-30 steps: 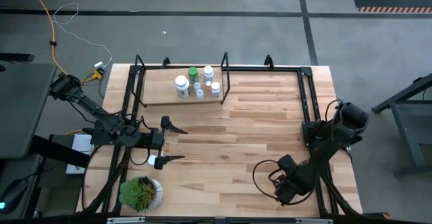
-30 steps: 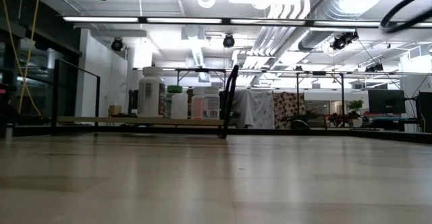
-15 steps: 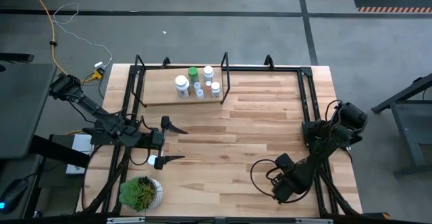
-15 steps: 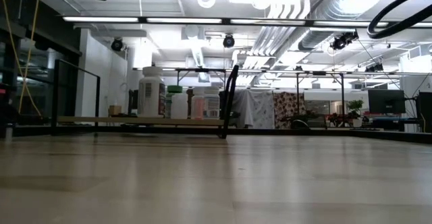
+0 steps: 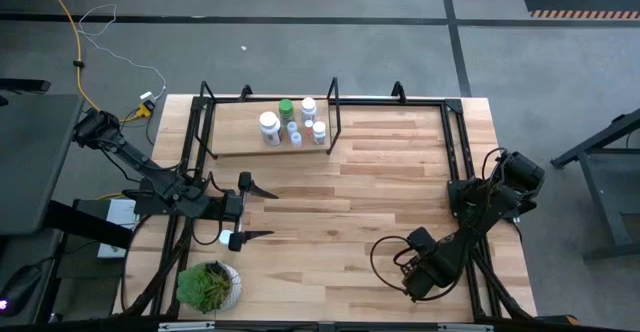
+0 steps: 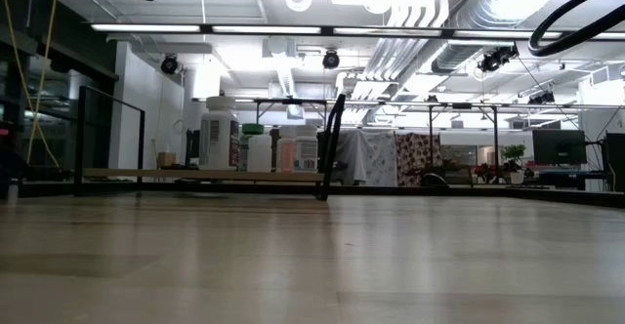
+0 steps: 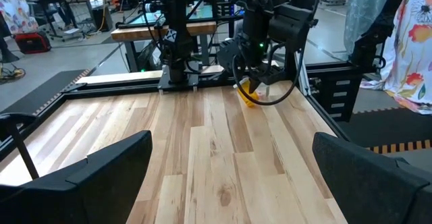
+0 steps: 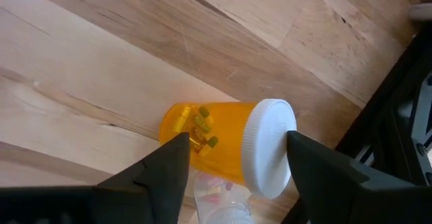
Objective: Pick and place medicine bottles onto shelf by color
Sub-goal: Put the orange pill bottle on the shelf
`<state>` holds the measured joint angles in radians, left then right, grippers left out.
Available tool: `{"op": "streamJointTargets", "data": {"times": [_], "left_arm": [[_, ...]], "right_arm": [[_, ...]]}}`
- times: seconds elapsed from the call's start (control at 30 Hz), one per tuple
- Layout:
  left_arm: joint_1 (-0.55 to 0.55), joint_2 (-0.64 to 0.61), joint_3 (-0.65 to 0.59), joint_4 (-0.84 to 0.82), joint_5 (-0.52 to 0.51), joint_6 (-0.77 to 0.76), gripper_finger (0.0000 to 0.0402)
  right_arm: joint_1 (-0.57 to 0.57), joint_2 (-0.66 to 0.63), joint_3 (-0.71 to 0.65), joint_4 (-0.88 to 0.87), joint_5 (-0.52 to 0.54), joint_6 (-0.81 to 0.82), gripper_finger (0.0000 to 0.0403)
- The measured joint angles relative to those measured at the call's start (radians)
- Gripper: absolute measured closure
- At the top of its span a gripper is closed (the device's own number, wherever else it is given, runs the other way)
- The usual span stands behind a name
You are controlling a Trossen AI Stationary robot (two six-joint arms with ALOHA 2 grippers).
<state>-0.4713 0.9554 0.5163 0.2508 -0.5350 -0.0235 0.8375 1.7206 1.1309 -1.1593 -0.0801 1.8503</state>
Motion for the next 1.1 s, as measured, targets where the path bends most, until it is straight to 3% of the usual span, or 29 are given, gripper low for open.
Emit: {"op": "streamJointTargets", "data": {"times": [0.47, 0.67, 0.9, 1.1], "left_arm": [[0.0, 0.0, 0.0, 0.0, -0.001, 0.0, 0.0002], [0.0, 0.0, 0.0, 0.001, -0.002, 0.0, 0.0002], [0.0, 0.0, 0.0, 0.001, -0.004, 0.0, 0.0002], [0.0, 0.0, 0.0, 0.0, -0.004, 0.0, 0.0002]], "right_arm": [[0.0, 0.002, -0.001, -0.004, 0.013, -0.013, 0.0348], [0.0, -0.011, -0.001, -0.029, 0.044, -0.062, 0.0391], [0.0, -0.06, -0.001, -0.028, 0.077, -0.115, 0.0378], [-0.006, -0.068, -0.001, 0.039, 0.009, -0.209, 0.0278]]}}
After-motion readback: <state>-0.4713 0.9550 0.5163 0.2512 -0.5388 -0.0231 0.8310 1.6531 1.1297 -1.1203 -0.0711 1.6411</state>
